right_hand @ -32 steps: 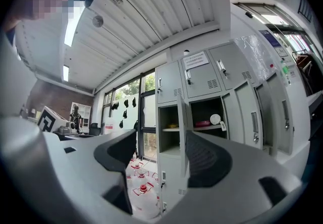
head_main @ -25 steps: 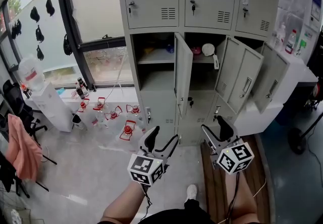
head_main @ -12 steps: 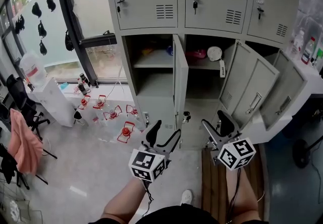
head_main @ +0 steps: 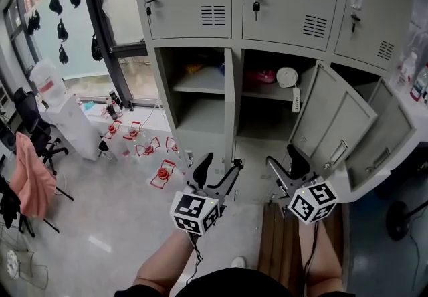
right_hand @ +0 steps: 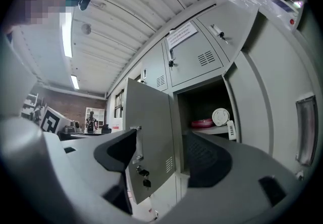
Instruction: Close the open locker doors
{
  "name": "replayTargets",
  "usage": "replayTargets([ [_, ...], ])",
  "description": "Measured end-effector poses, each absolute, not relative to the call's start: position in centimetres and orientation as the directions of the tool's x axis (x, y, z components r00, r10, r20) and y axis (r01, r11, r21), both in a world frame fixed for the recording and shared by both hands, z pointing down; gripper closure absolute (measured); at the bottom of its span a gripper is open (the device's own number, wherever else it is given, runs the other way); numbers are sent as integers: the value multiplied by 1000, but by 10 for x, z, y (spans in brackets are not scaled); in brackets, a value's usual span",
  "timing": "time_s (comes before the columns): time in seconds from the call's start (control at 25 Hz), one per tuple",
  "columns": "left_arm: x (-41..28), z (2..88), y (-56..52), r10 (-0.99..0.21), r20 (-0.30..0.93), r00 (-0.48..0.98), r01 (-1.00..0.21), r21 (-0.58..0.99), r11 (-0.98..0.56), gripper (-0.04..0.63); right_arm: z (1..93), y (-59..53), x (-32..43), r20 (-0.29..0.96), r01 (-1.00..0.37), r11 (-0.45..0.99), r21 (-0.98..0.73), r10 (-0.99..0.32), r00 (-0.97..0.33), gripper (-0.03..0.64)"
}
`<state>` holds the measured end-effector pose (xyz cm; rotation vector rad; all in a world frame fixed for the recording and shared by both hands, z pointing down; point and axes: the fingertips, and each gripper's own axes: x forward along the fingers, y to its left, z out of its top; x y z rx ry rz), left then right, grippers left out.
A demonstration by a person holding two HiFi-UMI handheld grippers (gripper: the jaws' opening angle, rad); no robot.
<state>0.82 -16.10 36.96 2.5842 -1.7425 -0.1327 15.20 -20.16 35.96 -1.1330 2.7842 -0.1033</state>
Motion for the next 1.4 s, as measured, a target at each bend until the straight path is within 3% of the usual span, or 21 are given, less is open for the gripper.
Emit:
replayTargets([
  [0.72,12,365,-206,-964,-57,258,-964,45,-261,312,358,-250,157,-124,-604,785,-139,-619,-775,324],
  [1.04,8,369,-217,-955,-48,292,-955,48,-294,382,360,-267,147,-126,-605,780,-160,-624,-771,330],
  [1.24,-6,371,-215,-960,-49,276,-960,42,-278,472,360,-272,132,-125,-594,788,-164,-614,-779,334],
  [1.4,-26,371,-214,-967,-55,247,-967,42,-250,491,358,-272,118,-127,-587,794,-156,-606,-786,338],
])
